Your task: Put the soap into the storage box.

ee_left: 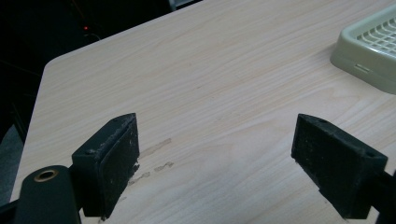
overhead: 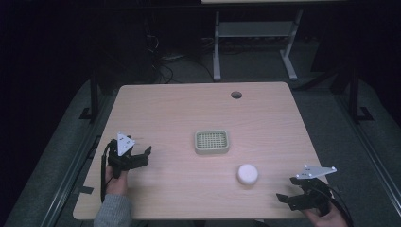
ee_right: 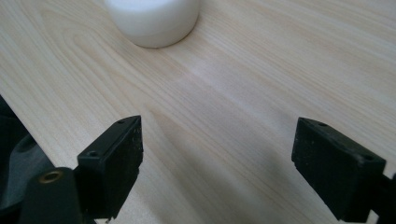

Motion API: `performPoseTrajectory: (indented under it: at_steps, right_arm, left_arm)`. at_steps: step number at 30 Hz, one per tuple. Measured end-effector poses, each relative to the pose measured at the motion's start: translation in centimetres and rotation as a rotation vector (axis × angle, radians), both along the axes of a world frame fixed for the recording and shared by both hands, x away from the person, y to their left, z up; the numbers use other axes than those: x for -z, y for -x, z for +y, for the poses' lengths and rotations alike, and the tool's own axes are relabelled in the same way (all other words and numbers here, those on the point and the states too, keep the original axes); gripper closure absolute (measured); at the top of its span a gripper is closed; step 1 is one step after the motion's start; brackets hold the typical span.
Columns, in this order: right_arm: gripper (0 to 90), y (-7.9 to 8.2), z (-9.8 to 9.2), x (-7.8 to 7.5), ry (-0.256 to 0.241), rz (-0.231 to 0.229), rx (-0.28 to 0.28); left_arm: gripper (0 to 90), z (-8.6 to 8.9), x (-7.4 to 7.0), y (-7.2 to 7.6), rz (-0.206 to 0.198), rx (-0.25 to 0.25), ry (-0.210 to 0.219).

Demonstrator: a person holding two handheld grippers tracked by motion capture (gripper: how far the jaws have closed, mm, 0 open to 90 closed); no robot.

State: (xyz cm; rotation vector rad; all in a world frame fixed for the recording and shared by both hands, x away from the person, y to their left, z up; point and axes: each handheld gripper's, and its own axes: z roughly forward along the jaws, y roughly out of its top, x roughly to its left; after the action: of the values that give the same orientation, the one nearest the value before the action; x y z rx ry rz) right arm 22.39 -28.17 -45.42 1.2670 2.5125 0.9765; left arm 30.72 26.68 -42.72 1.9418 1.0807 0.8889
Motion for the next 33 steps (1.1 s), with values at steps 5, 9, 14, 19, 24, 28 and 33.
performPoseTrajectory:
  at_steps: [5, 9, 14, 19, 24, 28, 33]
  right_arm:
    - [14.3, -0.2, 0.5, -0.4, 0.001, 0.011, -0.017]
    - [14.3, -0.6, 0.9, -0.9, 0.009, 0.014, -0.025]
    - [14.3, -1.3, 2.0, -1.8, 0.038, 0.015, -0.059]
    - [14.5, -1.6, 2.9, -2.7, 0.057, 0.007, -0.087]
    - [14.6, -2.0, 3.5, -3.3, 0.073, 0.009, -0.113]
    - [14.7, -2.3, 3.9, -3.8, 0.084, 0.005, -0.127]
    - [14.7, -2.9, 4.4, -4.2, 0.103, 0.021, -0.143]
  left_arm:
    - [14.8, -0.1, 0.1, -0.1, 0.003, -0.003, 0.006]
    - [14.8, 0.1, 0.1, 0.0, 0.002, -0.005, 0.012]
    - [14.8, 0.3, 0.0, 0.0, 0.004, -0.003, 0.012]
    - [14.8, 0.3, 0.0, 0.0, 0.001, -0.004, 0.015]
    - [14.8, 0.3, 0.0, 0.1, -0.005, -0.006, 0.018]
    - [14.8, 0.3, 0.0, 0.1, -0.005, -0.007, 0.021]
    - [14.8, 0.3, 0.0, 0.1, -0.005, -0.007, 0.019]
